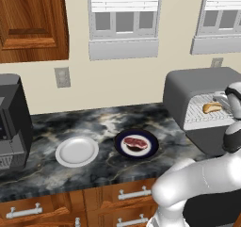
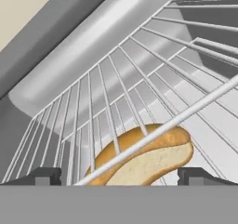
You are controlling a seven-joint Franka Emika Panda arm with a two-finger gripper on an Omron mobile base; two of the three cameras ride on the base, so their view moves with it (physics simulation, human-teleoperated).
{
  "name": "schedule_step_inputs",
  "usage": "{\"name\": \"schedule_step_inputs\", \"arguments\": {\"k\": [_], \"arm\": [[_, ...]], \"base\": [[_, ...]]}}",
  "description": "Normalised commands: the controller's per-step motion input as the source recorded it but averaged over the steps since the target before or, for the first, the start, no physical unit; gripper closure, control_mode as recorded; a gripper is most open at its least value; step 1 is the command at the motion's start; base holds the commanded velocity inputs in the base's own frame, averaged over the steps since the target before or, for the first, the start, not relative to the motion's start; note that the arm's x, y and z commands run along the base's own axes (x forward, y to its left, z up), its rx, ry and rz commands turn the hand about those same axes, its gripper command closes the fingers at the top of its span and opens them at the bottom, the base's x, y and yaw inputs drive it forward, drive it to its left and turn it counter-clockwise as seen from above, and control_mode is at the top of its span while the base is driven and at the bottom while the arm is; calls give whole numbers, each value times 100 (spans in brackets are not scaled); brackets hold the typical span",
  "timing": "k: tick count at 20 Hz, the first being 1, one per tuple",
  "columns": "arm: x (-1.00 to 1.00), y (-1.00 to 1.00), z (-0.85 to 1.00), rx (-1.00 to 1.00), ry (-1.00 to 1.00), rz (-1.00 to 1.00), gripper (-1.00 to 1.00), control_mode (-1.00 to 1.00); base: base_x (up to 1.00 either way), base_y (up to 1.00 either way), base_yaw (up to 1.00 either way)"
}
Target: Open the toaster oven door. Place the hotdog bun on the bottom rack in the toaster oven and place the steak on the top rack.
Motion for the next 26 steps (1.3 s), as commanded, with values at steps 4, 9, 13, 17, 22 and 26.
{"name": "schedule_step_inputs", "arguments": {"k": [4,9,13,17,22,26], "arm": [[16,-22,-3,8,0,-3,-100,-100],[3,-15,-23,9,0,-3,-100,-100],[0,-6,-27,5,0,-3,-100,-100],[6,-4,-3,5,-1,-4,-100,-100],[23,0,0,3,-1,-6,-100,-100],[35,0,0,0,0,-8,-100,-100]], "base": [[0,0,0],[0,0,0],[0,0,0],[0,0,0],[0,0,0],[0,0,0]]}}
